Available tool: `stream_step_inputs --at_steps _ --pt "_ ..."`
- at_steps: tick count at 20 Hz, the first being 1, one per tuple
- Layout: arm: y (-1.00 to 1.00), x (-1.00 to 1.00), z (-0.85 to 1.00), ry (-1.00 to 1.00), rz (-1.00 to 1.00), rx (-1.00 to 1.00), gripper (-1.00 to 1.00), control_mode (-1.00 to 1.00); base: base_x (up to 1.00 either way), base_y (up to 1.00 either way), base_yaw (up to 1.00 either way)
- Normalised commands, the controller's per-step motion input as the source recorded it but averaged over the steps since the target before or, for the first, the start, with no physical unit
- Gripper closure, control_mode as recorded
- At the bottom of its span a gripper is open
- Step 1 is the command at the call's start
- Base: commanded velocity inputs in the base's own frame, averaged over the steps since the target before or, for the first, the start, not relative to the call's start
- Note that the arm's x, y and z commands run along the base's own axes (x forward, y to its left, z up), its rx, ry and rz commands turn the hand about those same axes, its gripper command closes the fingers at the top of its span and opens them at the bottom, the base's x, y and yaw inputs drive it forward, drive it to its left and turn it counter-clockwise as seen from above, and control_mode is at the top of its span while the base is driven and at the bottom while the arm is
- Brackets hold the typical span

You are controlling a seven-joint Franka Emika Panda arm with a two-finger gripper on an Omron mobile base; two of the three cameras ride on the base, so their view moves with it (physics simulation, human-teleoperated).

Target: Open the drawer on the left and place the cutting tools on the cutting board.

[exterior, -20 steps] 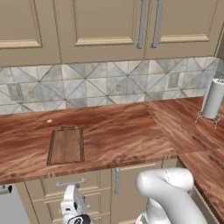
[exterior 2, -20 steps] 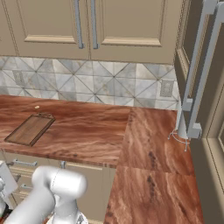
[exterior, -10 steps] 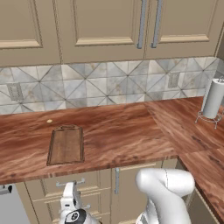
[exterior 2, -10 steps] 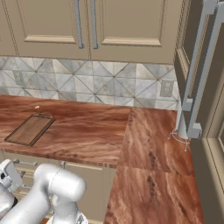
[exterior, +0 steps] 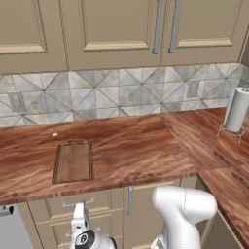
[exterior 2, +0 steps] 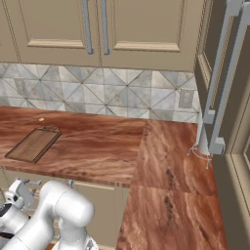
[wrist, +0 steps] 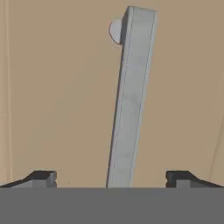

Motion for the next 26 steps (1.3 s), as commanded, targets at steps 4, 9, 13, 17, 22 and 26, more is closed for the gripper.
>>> stream_step_inputs --at_steps 4,9,13,17,22,26 --pt "0.16 0.58 -0.47 -0.01 0.05 0.02 -1.0 -1.0 0.0 0.0 0.0" --pt "0.16 0.63 -0.39 0.0 0.05 0.01 -1.0 -1.0 0.0 0.0 0.0" --pt "0.04 0.14 -0.04 0.0 0.0 0.0 1.0 -1.0 0.0 0.0 0.0" --pt "0.0 0.0 0.0 0.03 0.0 0.0 1.0 -1.0 0.0 0.0 0.0" --pt "0.0 0.0 0.0 0.0 0.0 0.0 1.0 -1.0 0.0 0.0 0.0" --pt "0.0 -0.21 0.0 0.0 0.0 0.0 1.0 -1.0 0.0 0.0 0.0"
